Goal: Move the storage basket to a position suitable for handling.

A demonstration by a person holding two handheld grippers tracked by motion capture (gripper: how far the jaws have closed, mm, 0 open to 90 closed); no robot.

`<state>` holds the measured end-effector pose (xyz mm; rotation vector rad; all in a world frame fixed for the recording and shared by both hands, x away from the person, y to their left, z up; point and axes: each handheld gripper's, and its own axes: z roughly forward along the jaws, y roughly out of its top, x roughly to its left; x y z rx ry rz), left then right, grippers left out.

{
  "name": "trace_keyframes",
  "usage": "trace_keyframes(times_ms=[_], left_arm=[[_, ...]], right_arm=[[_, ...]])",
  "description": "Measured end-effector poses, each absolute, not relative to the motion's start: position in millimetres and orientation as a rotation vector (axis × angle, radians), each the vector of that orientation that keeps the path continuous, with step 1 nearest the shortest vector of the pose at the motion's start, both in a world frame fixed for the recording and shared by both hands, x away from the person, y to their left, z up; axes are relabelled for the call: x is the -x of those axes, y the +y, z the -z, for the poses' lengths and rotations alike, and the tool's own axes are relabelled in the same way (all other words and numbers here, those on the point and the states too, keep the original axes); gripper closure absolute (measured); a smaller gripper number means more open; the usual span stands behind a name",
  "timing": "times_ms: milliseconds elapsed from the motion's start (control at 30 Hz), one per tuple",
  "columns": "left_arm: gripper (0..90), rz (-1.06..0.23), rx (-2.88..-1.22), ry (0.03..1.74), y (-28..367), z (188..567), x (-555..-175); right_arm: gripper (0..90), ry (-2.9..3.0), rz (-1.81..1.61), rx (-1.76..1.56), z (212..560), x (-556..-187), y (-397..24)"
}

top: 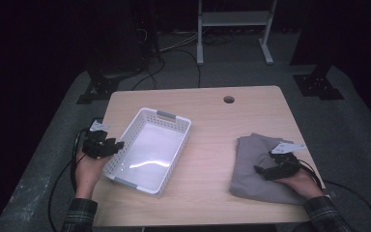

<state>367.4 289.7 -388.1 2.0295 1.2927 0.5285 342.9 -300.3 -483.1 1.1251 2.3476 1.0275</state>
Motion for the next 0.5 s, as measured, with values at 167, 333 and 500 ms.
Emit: trace_keyframes(times_ms=[167, 333, 500], left_arm=[[42.5, -0.531, -1.988, 1.227, 279.9, 375.8, -360.6], [31.3, -0.509, -1.94, 1.186, 268.2, 367.9, -355.7], [25.6, -0.484, -1.968, 1.139, 251.3, 366.8, -352.6]], right_arm=[[10.6, 2.346, -1.029, -1.127, 483.3, -342.8, -300.2], [10.6, 2.347, -1.031, -1.126, 483.4, -343.2, -300.5], [10.6, 2.347, -1.029, -1.124, 483.4, -343.3, -300.3]])
